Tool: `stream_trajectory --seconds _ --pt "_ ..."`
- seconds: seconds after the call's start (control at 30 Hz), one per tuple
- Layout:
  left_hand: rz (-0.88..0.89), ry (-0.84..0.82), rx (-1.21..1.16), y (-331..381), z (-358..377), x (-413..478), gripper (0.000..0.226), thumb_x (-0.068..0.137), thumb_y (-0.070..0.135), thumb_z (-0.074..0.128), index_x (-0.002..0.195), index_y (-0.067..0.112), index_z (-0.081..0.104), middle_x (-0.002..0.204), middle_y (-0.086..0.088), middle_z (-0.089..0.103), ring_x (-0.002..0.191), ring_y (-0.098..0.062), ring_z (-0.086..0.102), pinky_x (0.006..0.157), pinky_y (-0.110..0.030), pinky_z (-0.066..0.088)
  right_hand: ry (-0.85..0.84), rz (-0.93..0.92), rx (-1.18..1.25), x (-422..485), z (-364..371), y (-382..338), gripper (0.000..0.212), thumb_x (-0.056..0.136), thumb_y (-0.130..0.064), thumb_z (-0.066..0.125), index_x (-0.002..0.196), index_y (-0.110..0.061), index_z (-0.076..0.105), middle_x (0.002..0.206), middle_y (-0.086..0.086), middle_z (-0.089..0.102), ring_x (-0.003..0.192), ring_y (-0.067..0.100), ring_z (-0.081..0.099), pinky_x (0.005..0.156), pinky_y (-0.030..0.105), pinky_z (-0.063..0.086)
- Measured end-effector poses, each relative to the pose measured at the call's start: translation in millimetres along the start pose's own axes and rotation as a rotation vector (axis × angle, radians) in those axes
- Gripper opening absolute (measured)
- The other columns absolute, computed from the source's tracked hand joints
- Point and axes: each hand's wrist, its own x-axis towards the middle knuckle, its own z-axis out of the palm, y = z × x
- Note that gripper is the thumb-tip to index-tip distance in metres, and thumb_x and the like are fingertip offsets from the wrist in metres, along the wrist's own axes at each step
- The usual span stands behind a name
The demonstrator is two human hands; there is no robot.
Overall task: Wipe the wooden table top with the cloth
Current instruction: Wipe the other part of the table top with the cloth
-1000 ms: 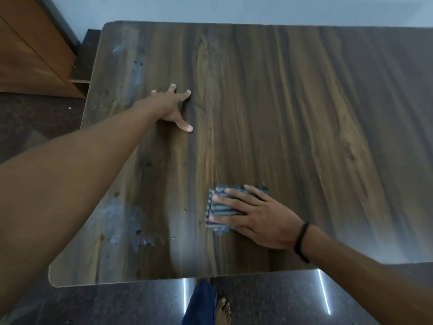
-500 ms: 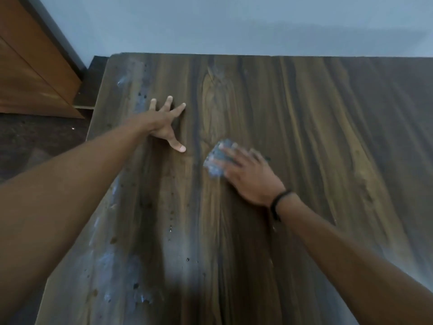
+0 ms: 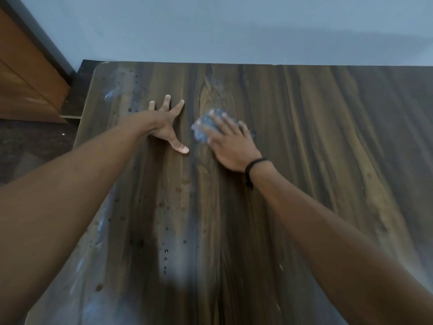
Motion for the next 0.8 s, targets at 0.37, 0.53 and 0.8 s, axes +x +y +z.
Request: stream_trajectory --seconds 0.37,0.53,0.8 --pt "-0.049 -0.019 0.024 2.9 -0.2 10.6 0.158 0.043 0.059 0.089 0.141 0.042 -0.033 0.15 0.004 -0.044 0.142 -0.036 -0.028 0.112 -0.068 0.015 0.019 0.059 0.042 35.1 -4.0 7.8 0.05 0.105 -0.043 0.021 0.152 -0.056 0.011 0.167 -0.014 0.002 0.154 0.015 -0.001 0.121 0.047 0.0" --pt "-0.012 -0.002 0.017 0.6 -0.9 12.6 0.16 0.038 0.062 0.089 0.142 0.044 -0.031 0.15 0.005 -0.043 0.143 -0.036 -0.027 0.11 -0.07 0.018 0.023 0.044 0.014 36.2 -10.2 40.3 0.049 0.105 -0.044 0.022 0.152 -0.057 0.013 0.167 -0.017 0.004 0.154 0.013 0.003 0.121 0.047 0.005" --pt "0.0 -0.008 0.045 2.5 -0.7 8.6 0.154 0.049 0.059 0.088 0.144 0.038 -0.032 0.151 0.0 -0.042 0.142 -0.04 -0.027 0.111 -0.069 0.018 0.008 -0.082 -0.021 45.8 -0.3 40.2 0.049 0.103 -0.05 0.016 0.15 -0.061 0.007 0.166 -0.018 0.004 0.154 0.014 0.004 0.12 0.046 0.004"
